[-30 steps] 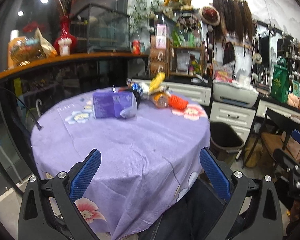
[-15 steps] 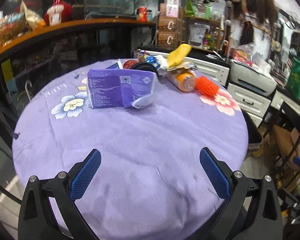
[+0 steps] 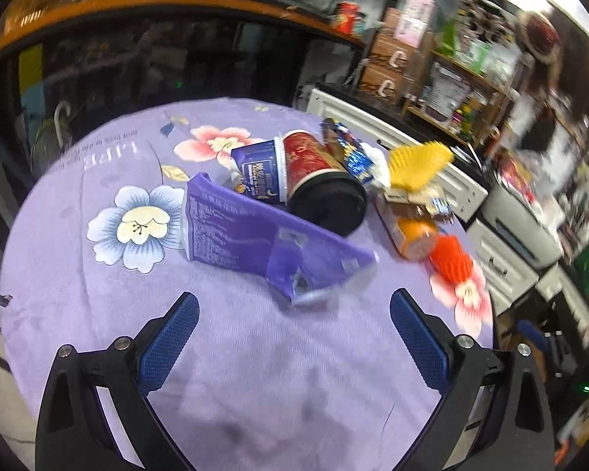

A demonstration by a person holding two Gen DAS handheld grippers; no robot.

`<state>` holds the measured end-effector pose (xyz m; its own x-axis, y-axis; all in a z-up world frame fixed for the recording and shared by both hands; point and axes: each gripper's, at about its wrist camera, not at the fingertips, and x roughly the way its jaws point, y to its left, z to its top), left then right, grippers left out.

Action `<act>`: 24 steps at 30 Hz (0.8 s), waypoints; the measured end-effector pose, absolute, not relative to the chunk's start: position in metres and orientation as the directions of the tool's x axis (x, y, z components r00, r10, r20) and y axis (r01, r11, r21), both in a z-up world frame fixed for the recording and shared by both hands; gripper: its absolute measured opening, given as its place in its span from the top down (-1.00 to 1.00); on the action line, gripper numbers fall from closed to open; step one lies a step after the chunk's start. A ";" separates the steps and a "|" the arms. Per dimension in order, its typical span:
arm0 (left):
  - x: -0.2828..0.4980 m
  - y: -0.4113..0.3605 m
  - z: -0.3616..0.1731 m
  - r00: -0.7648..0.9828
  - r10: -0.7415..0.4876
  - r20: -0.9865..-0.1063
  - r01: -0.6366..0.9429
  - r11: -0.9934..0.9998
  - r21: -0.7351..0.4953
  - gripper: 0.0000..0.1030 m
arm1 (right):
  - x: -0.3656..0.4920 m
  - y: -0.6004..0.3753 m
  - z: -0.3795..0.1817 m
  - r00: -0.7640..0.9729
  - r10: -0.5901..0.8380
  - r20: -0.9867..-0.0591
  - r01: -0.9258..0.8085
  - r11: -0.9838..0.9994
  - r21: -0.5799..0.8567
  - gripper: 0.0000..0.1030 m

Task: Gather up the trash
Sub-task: 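Grasp the orange mesh net with the right tool while the left tool grasps the purple bag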

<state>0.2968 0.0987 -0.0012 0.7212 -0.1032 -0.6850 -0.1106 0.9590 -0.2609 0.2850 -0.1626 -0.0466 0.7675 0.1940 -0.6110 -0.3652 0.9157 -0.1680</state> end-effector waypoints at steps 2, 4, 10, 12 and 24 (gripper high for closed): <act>0.308 0.103 -0.003 0.703 -0.103 -0.704 -0.143 0.949 -0.281 -0.85 | 0.311 -0.159 -0.046 0.747 0.204 -0.633 -0.387 0.907 -0.164 -0.64; 0.316 0.106 -0.004 0.691 -0.102 -0.716 -0.168 0.941 -0.295 -0.83 | 0.333 -0.152 -0.045 0.737 0.197 -0.647 -0.406 0.894 -0.191 -0.60; 0.327 0.111 -0.006 0.674 -0.110 -0.730 -0.193 0.928 -0.318 -0.79 | 0.373 -0.135 -0.044 0.760 0.126 -0.638 -0.386 0.877 -0.286 -0.54; 0.330 0.115 -0.006 0.665 -0.125 -0.737 -0.199 0.921 -0.336 -0.79 | 0.381 -0.132 -0.044 0.771 0.104 -0.628 -0.371 0.875 -0.311 -0.44; 0.356 0.117 -0.004 0.592 -0.149 -0.792 -0.243 0.904 -0.352 -0.60 | 0.379 -0.136 -0.054 0.771 0.075 -0.633 -0.364 0.867 -0.340 0.68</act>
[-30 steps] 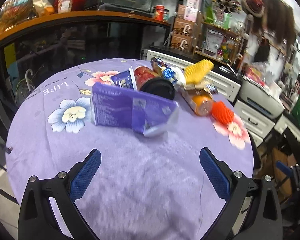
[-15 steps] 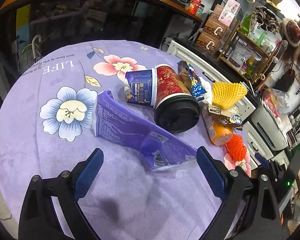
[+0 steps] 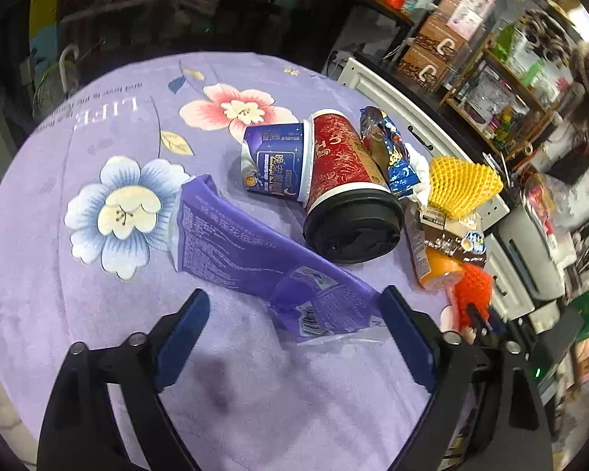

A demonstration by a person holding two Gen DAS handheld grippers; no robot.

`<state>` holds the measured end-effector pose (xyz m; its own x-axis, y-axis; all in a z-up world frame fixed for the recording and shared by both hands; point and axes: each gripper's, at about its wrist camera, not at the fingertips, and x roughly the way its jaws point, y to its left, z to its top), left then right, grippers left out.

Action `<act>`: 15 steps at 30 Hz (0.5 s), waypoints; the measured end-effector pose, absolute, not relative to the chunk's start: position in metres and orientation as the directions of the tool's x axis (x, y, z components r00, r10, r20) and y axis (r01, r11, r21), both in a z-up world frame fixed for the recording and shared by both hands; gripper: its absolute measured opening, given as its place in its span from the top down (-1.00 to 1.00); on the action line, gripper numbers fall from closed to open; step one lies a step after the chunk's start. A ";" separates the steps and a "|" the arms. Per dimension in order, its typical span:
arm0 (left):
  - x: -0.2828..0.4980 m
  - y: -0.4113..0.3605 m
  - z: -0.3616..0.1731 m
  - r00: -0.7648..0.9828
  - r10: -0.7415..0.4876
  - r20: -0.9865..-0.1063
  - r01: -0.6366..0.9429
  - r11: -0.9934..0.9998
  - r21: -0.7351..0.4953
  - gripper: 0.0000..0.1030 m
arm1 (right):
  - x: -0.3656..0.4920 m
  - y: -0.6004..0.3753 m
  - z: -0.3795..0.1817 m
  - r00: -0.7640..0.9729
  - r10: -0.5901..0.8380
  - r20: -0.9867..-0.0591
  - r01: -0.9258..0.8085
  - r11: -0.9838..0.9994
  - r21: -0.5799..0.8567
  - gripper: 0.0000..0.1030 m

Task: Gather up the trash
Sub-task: 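Grasp the orange mesh net with the right tool while the left tool grasps the purple bag, then carry the orange net and purple bag to the bin and release both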

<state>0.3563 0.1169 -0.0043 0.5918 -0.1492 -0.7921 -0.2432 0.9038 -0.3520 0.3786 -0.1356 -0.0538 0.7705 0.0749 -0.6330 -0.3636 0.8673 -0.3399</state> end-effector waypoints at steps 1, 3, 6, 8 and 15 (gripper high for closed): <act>0.356 0.118 -0.002 0.587 -0.162 -0.793 -0.248 0.896 -0.367 -0.50 | 0.376 -0.136 -0.053 0.772 0.080 -0.631 -0.364 0.869 -0.335 0.68; 0.355 0.120 0.004 0.591 -0.179 -0.787 -0.255 0.883 -0.393 -0.48 | 0.370 -0.140 -0.050 0.778 0.088 -0.622 -0.362 0.872 -0.329 0.68; 0.360 0.118 0.006 0.569 -0.156 -0.808 -0.282 0.885 -0.370 -0.48 | 0.365 -0.143 -0.049 0.782 0.101 -0.615 -0.364 0.875 -0.318 0.68; 0.361 0.118 0.004 0.568 -0.169 -0.806 -0.293 0.873 -0.390 -0.46 | 0.361 -0.145 -0.048 0.784 0.106 -0.612 -0.362 0.879 -0.311 0.68; 0.374 0.114 -0.032 0.470 -0.208 -0.858 -0.314 0.869 -0.383 -0.19 | 0.346 -0.152 -0.042 0.794 0.136 -0.593 -0.351 0.898 -0.265 0.68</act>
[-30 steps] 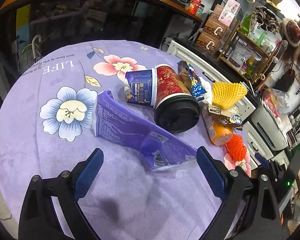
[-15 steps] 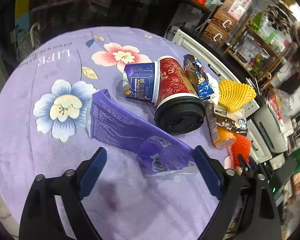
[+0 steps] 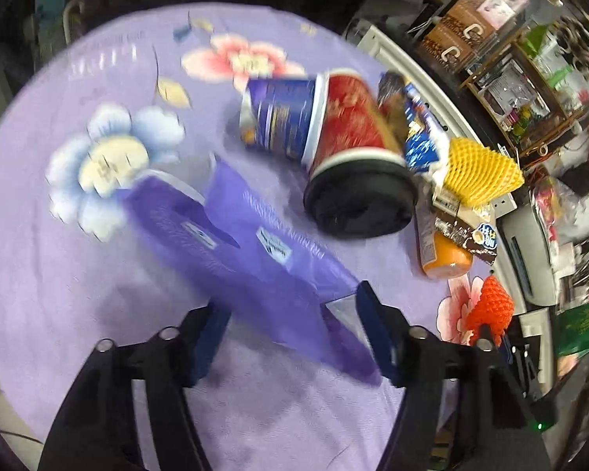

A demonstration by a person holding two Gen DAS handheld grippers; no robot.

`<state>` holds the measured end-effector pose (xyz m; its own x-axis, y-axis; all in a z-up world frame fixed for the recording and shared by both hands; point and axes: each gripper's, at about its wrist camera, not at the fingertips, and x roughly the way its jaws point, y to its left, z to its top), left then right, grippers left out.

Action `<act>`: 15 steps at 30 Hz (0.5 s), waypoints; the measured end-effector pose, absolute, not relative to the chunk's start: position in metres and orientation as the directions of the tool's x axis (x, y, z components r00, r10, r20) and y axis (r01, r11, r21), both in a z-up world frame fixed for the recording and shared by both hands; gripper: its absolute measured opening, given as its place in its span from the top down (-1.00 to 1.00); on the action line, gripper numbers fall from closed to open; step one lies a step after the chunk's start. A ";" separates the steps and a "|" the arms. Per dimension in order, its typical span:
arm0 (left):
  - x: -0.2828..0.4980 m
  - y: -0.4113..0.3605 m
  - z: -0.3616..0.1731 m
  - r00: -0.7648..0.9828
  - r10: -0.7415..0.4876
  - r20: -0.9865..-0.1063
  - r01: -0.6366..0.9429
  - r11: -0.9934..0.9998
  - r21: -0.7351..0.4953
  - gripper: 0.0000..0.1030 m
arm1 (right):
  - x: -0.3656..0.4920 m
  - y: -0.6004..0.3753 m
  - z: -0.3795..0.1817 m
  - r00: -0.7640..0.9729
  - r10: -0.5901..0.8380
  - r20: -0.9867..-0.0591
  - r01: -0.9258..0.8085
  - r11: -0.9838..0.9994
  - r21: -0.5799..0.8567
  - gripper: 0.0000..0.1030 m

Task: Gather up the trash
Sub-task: 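Carry the orange net and purple bag to the bin and release both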

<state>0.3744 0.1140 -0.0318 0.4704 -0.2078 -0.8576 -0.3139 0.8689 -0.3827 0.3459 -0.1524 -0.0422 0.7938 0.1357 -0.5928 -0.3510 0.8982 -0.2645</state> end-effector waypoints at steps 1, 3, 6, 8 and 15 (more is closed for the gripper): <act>0.375 0.113 -0.036 0.466 -0.203 -0.861 -0.313 0.872 -0.375 -0.09 | 0.343 -0.154 -0.042 0.796 0.140 -0.589 -0.350 0.900 -0.259 0.68; 0.373 0.112 -0.044 0.462 -0.183 -0.868 -0.317 0.880 -0.354 0.16 | 0.339 -0.155 -0.042 0.796 0.147 -0.587 -0.352 0.902 -0.251 0.68; 0.367 0.113 -0.050 0.475 -0.224 -0.851 -0.299 0.869 -0.395 0.71 | 0.333 -0.159 -0.044 0.796 0.160 -0.584 -0.355 0.905 -0.235 0.69; 0.360 0.111 -0.051 0.492 -0.229 -0.840 -0.272 0.876 -0.398 0.85 | 0.330 -0.163 -0.045 0.790 0.180 -0.587 -0.361 0.909 -0.207 0.71; 0.323 0.097 -0.035 0.597 -0.179 -0.782 -0.153 0.932 -0.330 0.97 | 0.321 -0.178 -0.046 0.778 0.230 -0.584 -0.364 0.923 -0.122 0.74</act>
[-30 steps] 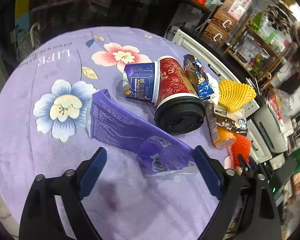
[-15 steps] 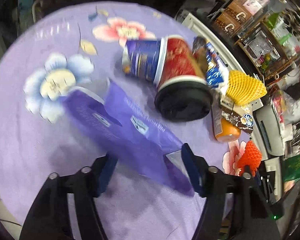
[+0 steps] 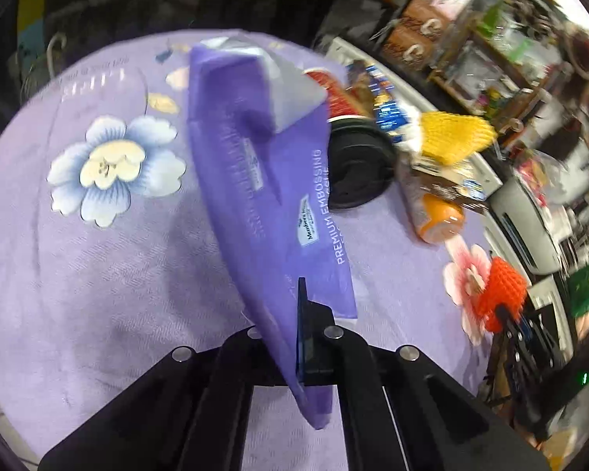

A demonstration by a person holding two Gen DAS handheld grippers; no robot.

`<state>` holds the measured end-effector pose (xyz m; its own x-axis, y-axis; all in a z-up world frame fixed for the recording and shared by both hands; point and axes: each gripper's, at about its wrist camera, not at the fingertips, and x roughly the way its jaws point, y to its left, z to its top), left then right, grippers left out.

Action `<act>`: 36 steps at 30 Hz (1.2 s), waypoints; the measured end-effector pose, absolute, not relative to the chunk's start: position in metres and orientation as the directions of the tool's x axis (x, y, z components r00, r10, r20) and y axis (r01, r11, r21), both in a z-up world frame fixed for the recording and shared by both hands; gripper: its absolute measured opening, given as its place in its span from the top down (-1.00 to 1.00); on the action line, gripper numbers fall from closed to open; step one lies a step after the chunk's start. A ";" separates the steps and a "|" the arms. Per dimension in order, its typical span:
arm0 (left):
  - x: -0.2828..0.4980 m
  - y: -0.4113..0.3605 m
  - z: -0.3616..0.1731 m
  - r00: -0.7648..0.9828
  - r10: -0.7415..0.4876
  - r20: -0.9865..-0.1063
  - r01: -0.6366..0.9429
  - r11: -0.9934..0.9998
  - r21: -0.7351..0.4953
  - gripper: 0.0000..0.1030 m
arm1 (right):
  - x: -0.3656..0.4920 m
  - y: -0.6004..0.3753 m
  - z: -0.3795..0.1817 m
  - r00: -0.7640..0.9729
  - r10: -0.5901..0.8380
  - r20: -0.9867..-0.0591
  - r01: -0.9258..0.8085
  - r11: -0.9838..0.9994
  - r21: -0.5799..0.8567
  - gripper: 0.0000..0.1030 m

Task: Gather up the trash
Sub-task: 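Carry the orange net and purple bag to the bin and release both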

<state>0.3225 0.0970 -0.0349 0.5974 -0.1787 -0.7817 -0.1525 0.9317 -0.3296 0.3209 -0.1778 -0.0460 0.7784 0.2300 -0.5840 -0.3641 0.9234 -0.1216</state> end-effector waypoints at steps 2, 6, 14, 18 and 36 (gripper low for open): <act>0.312 0.091 -0.028 0.626 -0.161 -0.763 -0.125 0.945 -0.302 0.97 | 0.319 -0.183 -0.045 0.773 0.245 -0.585 -0.368 0.925 -0.099 0.74; 0.292 0.071 -0.014 0.669 -0.169 -0.724 -0.049 0.962 -0.269 0.97 | 0.311 -0.192 -0.039 0.781 0.256 -0.570 -0.363 0.928 -0.079 0.74; 0.286 -0.013 0.008 0.690 -0.316 -0.651 0.167 0.945 -0.281 0.97 | 0.310 -0.256 -0.027 0.823 0.181 -0.539 -0.224 0.975 -0.014 0.74; 0.299 -0.077 0.009 0.659 -0.405 -0.634 0.288 0.914 -0.284 0.97 | 0.328 -0.313 -0.047 0.808 0.076 -0.584 -0.074 0.997 0.026 0.74; 0.345 -0.259 -0.066 0.493 -0.417 -0.764 0.468 0.867 -0.171 0.97 | 0.376 -0.434 -0.190 0.648 -0.070 -0.759 0.240 0.964 0.116 -0.04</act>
